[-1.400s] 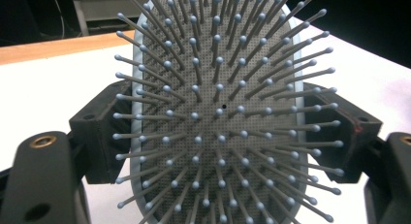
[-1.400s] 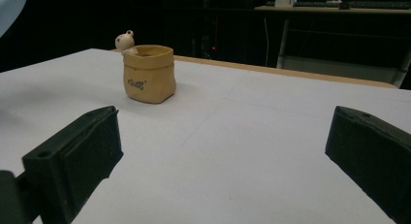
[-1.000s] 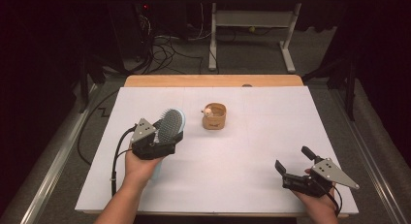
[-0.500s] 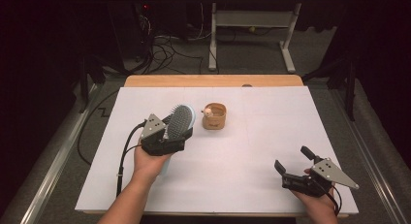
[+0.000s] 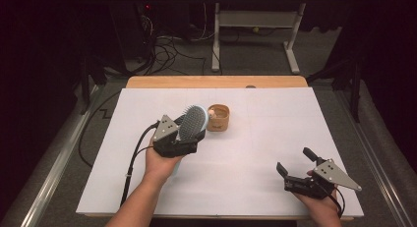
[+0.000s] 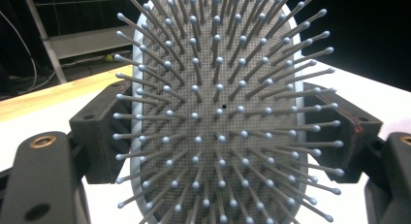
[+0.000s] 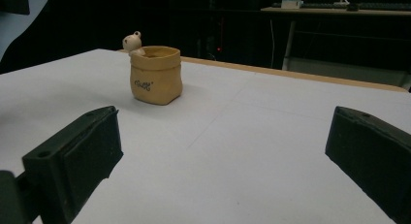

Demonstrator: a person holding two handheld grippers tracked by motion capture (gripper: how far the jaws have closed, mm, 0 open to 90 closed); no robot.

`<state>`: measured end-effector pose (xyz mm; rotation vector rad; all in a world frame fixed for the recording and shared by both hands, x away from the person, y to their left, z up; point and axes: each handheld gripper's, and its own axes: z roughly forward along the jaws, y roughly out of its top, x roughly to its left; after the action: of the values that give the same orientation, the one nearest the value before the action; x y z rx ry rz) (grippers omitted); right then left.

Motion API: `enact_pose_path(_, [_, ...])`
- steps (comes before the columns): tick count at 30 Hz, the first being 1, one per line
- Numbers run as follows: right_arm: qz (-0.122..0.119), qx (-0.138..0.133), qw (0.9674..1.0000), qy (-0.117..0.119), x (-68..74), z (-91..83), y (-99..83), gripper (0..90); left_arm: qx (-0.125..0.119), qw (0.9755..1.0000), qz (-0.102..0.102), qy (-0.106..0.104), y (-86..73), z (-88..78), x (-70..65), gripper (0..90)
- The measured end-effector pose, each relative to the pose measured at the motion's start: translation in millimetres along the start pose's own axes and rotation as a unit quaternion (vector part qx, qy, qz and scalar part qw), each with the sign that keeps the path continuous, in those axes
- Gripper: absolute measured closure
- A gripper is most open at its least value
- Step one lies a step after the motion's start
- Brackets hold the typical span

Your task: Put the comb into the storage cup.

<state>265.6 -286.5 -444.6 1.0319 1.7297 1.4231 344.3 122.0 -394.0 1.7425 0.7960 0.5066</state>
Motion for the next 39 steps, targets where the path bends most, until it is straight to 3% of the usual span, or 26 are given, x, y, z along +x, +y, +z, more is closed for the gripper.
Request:
enact_pose_path(5, [0.001,0.001,1.0,0.0,0.7,1.2,-1.3,0.3,-0.004,1.0,-0.004,-0.007,1.2,5.7,-2.4,20.1])
enact_pose_path(22, [-0.011,0.014,0.9998,0.002,5.8,9.3,-2.2,0.3,0.004,0.9992,0.028,-0.026,-3.2,12.0,-21.7,20.0])
enact_pose_path(31, [0.0,0.016,0.9998,0.015,9.5,17.2,3.2,0.2,-0.003,0.9991,0.032,-0.028,-2.5,9.0,-23.4,20.0])
enact_pose_path(39, [-0.008,0.022,0.9995,0.019,16.3,28.6,11.1,0.2,-0.007,0.9987,0.039,-0.033,-2.7,6.4,-27.8,20.0])
